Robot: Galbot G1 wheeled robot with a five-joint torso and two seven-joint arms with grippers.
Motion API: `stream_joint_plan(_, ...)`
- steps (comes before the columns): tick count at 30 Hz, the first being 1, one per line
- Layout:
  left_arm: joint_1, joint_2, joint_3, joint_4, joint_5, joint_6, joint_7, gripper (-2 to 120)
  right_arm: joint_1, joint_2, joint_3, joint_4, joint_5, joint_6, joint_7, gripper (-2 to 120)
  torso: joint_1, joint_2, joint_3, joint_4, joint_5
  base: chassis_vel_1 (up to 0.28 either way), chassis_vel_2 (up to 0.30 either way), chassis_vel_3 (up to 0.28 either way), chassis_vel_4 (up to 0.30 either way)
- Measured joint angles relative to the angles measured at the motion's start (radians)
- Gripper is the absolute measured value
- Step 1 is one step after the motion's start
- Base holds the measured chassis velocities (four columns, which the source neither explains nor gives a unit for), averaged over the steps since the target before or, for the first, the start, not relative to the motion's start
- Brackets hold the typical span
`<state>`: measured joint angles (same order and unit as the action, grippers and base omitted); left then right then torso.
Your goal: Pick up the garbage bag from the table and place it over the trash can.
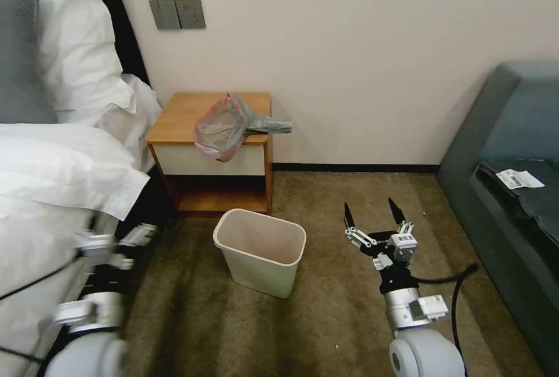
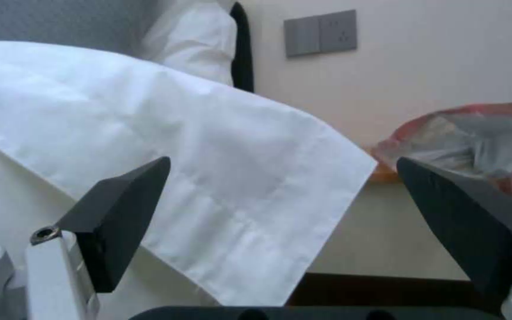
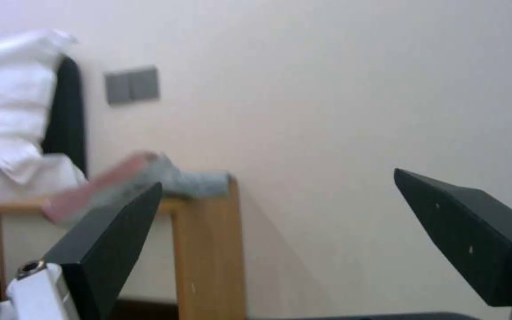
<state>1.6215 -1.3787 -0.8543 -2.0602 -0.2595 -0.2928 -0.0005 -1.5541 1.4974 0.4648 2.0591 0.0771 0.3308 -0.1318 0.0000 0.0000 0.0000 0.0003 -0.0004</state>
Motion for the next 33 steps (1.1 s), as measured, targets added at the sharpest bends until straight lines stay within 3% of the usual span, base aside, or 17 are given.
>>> stream_joint_plan(6, 0.006, 0.004, 0.005, -0.007, -0.024, 0.000, 0.018, 96, 0.033, 0.003, -0.019, -0.005, -0.010, 0.010, -0.017, 100, 0.000, 0.000, 0.000, -0.0001, 0.0003, 0.000, 0.000, 0.000, 0.000)
stream_joint_plan(7, 0.017, 0.008, 0.032, -0.020, -0.061, 0.013, 0.061, 96, 0.039, 0.004, -0.024, -0.009, -0.009, 0.012, -0.020, 100, 0.000, 0.000, 0.000, -0.0002, 0.0005, 0.000, 0.000, 0.000, 0.000)
stream_joint_plan(8, 0.017, 0.008, 0.032, -0.020, -0.061, 0.013, 0.061, 96, 0.039, 0.004, -0.024, -0.009, -0.009, 0.012, -0.020, 100, 0.000, 0.000, 0.000, -0.0002, 0.0005, 0.000, 0.000, 0.000, 0.000)
stream_joint_plan(12, 0.045, 0.022, 0.125, -0.057, -0.178, 0.070, 0.212, 96, 0.076, -0.012, -0.032, -0.035, 0.030, 0.045, -0.065, 100, 0.000, 0.000, 0.000, -0.0001, 0.0008, 0.000, 0.000, 0.000, 0.000)
stream_joint_plan(15, 0.032, 0.028, 0.156, -0.053, -0.207, 0.078, 0.260, 96, 0.121, -0.033, -0.046, -0.068, 0.071, 0.081, -0.091, 100, 0.000, 0.000, 0.000, -0.0005, 0.0003, 0.000, 0.000, 0.000, 0.000)
stream_joint_plan(24, 0.021, 0.014, 0.168, -0.053, -0.227, 0.081, 0.267, 95, 0.328, -0.174, -0.126, -0.199, 0.101, 0.079, -0.067, 100, 0.000, 0.000, 0.000, -0.0005, 0.0006, 0.000, 0.000, 0.000, 0.000)
stream_joint_plan(27, 0.016, 0.001, 0.164, -0.053, -0.209, 0.083, 0.243, 95, 0.473, -0.254, -0.217, -0.303, 0.038, 0.075, -0.002, 100, 0.000, 0.000, 0.000, -0.0002, 0.0003, 0.000, 0.000, 0.000, 0.000)
stream_joint_plan(33, 0.007, -0.004, 0.166, -0.047, -0.205, 0.086, 0.217, 95, 0.644, -0.301, -0.353, -0.440, -0.072, 0.063, 0.082, 100, 0.000, 0.000, 0.000, -0.0003, 0.0005, 0.000, 0.000, 0.000, 0.000)
